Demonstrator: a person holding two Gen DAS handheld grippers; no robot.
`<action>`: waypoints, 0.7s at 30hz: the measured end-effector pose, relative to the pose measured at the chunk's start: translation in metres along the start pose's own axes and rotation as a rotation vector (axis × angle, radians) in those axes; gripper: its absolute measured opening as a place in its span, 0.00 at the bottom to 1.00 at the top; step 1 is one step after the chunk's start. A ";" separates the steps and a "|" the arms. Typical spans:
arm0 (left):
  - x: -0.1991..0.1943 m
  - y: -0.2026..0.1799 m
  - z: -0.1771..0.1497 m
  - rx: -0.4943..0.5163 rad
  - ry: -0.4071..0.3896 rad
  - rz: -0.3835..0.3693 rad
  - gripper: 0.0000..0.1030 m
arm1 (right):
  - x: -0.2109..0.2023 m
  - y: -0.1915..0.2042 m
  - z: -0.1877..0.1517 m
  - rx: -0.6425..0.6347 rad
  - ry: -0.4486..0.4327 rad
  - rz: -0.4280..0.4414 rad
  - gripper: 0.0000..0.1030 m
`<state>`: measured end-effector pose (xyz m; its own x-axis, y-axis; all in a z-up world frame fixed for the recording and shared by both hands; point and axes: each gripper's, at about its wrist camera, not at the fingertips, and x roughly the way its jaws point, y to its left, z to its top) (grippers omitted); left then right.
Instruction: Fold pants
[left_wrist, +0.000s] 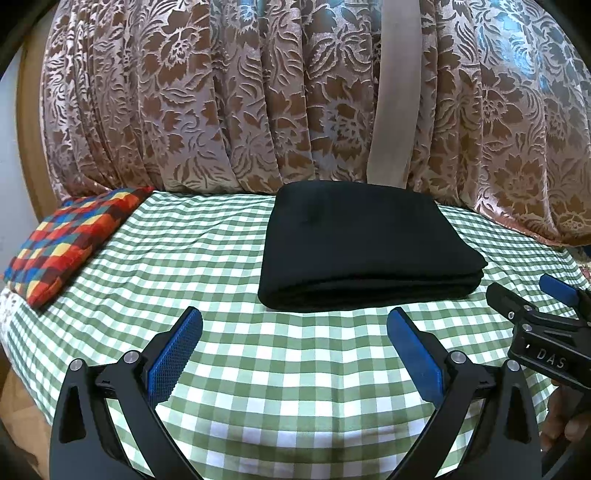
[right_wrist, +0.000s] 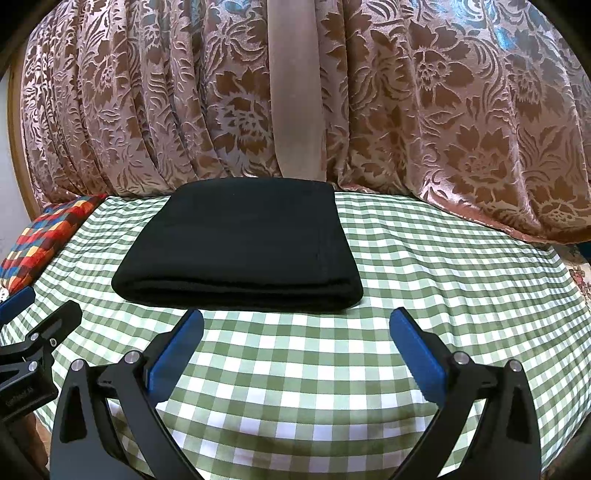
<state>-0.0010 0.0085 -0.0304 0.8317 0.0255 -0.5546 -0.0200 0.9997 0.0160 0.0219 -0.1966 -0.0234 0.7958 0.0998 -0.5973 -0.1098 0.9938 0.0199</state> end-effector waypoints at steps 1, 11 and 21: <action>0.000 0.000 0.000 0.000 0.000 0.000 0.96 | 0.000 0.000 0.000 0.000 -0.001 0.001 0.98; 0.001 0.004 0.001 -0.012 0.002 0.003 0.96 | 0.000 0.002 0.000 0.004 0.000 0.010 0.98; -0.002 0.004 0.002 0.000 -0.006 0.014 0.96 | 0.000 0.002 0.001 0.006 -0.005 0.012 0.98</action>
<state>-0.0017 0.0124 -0.0276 0.8345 0.0399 -0.5496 -0.0317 0.9992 0.0244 0.0226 -0.1942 -0.0224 0.7975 0.1123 -0.5927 -0.1158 0.9927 0.0322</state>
